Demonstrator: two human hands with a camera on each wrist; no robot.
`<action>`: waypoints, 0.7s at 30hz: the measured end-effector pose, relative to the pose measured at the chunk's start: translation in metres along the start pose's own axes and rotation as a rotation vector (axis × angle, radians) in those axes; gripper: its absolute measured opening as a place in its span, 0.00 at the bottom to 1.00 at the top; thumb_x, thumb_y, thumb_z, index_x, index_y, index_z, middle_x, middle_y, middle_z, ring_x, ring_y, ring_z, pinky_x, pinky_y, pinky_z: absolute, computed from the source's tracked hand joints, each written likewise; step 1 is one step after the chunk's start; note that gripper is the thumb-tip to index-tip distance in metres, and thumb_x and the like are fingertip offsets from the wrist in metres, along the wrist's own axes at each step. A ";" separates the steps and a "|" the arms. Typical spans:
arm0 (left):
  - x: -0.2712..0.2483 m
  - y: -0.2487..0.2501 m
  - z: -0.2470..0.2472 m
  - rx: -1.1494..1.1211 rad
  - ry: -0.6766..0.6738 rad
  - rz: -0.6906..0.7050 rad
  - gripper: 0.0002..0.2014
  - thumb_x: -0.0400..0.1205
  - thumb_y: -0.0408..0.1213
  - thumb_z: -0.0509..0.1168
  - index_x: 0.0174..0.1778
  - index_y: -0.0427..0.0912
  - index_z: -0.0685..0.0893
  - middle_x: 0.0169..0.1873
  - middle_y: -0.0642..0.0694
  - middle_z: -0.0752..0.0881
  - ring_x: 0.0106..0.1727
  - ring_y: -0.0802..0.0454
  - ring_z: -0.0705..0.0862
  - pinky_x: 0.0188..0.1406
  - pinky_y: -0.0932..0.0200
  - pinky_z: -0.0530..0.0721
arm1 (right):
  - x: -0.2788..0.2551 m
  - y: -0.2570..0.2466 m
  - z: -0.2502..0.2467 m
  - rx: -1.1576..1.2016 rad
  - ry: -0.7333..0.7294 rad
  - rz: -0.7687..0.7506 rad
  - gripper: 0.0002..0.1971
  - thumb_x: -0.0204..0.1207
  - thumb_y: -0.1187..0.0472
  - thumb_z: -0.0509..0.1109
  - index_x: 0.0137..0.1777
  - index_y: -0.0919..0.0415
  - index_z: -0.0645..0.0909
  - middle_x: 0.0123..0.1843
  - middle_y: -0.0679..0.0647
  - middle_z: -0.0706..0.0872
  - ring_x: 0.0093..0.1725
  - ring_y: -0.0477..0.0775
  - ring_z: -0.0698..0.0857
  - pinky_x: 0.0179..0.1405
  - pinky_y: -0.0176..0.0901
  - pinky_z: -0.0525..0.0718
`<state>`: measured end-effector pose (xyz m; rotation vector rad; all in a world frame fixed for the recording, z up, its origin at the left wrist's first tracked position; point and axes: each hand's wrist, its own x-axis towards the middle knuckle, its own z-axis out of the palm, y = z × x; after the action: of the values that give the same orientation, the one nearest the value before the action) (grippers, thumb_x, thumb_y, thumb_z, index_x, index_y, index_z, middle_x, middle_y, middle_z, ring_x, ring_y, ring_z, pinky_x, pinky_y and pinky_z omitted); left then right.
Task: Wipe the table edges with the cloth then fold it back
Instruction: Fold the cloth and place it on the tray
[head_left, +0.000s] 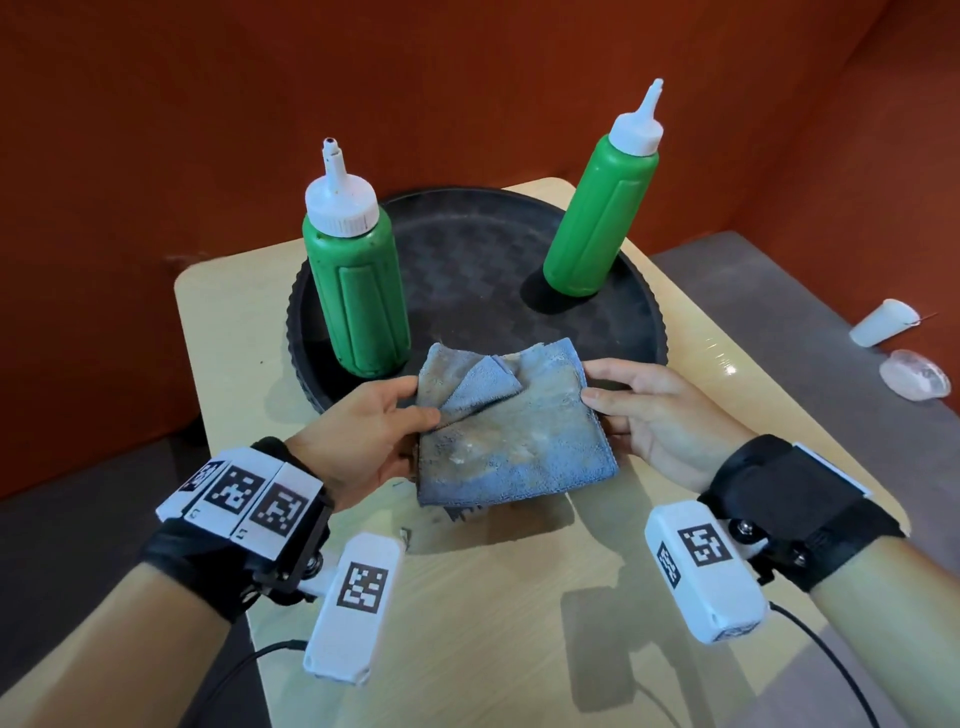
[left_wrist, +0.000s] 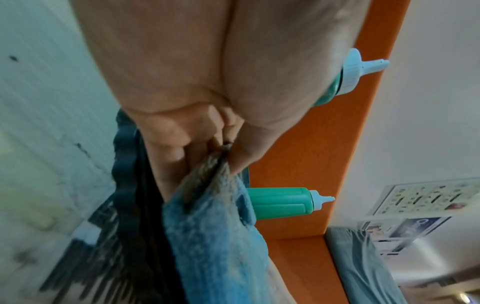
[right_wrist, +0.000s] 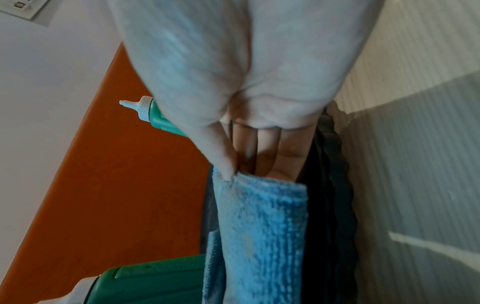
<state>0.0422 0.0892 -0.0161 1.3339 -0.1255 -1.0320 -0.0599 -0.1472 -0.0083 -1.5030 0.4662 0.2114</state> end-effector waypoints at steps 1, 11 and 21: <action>0.001 0.000 0.001 -0.013 0.011 0.001 0.16 0.85 0.24 0.54 0.67 0.34 0.78 0.51 0.41 0.88 0.40 0.55 0.91 0.34 0.60 0.90 | 0.000 0.000 -0.001 0.008 -0.002 0.003 0.15 0.81 0.68 0.61 0.65 0.59 0.81 0.58 0.62 0.89 0.49 0.56 0.89 0.42 0.43 0.84; 0.002 0.002 -0.002 -0.264 -0.101 0.122 0.20 0.82 0.21 0.53 0.65 0.43 0.79 0.54 0.41 0.89 0.46 0.47 0.90 0.41 0.47 0.90 | 0.005 -0.002 -0.009 0.137 0.006 -0.152 0.15 0.78 0.70 0.63 0.61 0.59 0.83 0.51 0.56 0.91 0.41 0.50 0.89 0.38 0.38 0.86; 0.001 0.004 -0.001 -0.285 -0.100 0.095 0.23 0.76 0.25 0.49 0.35 0.34 0.92 0.42 0.36 0.91 0.39 0.44 0.88 0.38 0.55 0.89 | 0.006 0.007 -0.017 0.309 0.044 -0.191 0.10 0.67 0.73 0.64 0.45 0.72 0.85 0.40 0.59 0.91 0.37 0.53 0.89 0.34 0.40 0.88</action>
<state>0.0456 0.0887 -0.0137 1.0097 -0.1110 -0.9955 -0.0606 -0.1640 -0.0170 -1.2412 0.3684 -0.0429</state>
